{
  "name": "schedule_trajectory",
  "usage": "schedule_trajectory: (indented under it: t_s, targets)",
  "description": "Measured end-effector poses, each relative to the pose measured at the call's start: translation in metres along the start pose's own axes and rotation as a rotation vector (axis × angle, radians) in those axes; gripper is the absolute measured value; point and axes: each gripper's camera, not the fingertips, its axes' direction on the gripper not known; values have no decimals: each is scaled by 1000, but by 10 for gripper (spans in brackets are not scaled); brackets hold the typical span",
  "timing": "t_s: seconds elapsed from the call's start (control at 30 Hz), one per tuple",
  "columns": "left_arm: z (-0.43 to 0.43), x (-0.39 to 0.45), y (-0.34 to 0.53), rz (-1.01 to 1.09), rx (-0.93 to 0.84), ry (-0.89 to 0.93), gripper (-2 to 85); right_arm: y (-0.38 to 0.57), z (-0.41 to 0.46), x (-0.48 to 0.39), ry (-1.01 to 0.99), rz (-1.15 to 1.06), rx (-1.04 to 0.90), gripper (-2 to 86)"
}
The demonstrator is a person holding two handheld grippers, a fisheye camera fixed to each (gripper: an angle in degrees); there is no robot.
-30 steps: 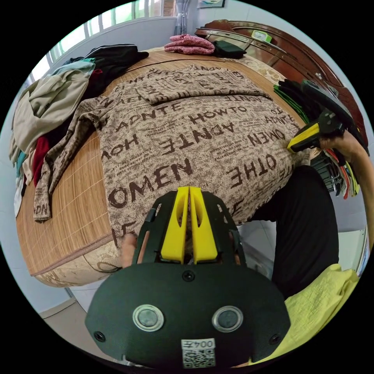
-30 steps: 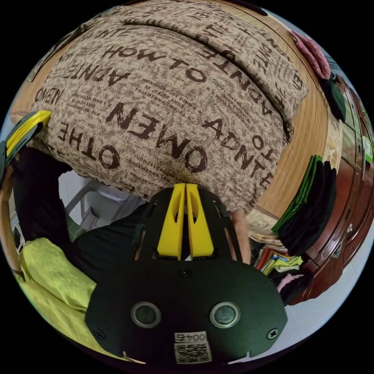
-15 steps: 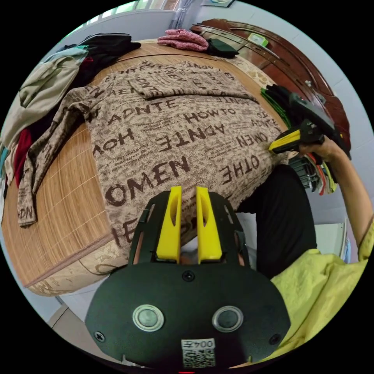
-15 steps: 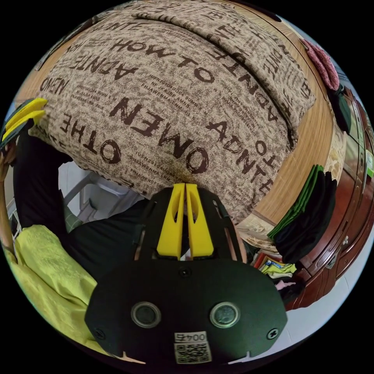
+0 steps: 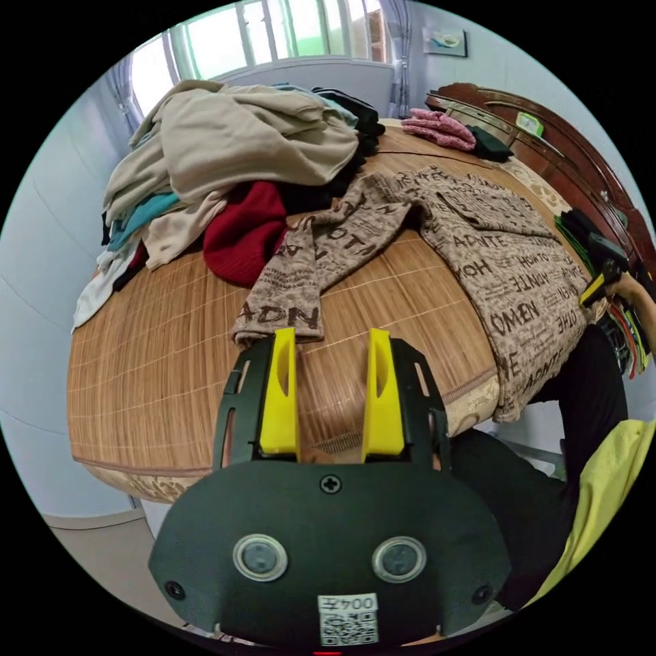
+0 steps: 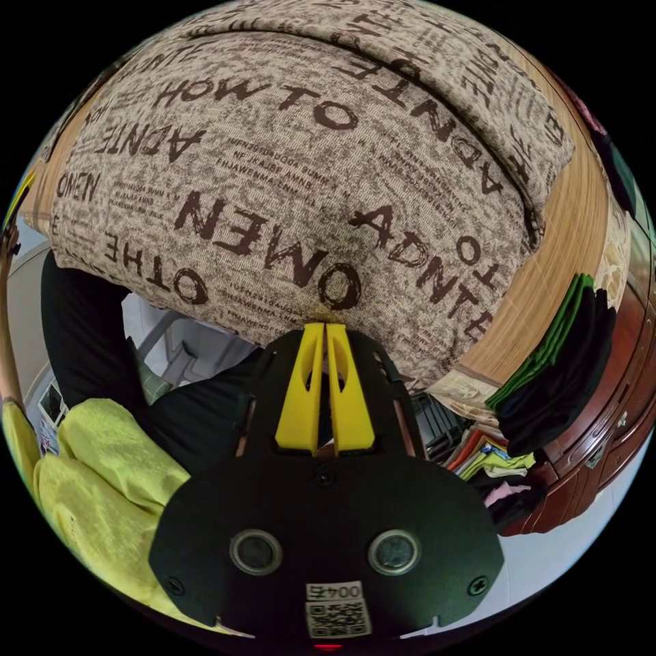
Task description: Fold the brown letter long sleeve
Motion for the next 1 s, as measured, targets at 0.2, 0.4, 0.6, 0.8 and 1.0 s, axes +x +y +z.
schedule_trajectory:
  t_s: [0.2,0.4,0.6,0.8,1.0]
  targets:
    - [82,-18,-27,29,-117,-46,146,0,1,5,-11,5,-8,-7]
    - [140,-59,-40,-63,-176,-14,105,0,1,7,1,-1,-34,-8]
    - [182,-111,-56,-139,-259,30,32,2,2,2,66,-30,-66,-8]
    - [186,-166,-95,-95,-279,178,19,11,4,0,106,-50,-65,-8]
    - [151,-225,-155,-190,-91,566,20,27,4,6,106,-66,-44,-8]
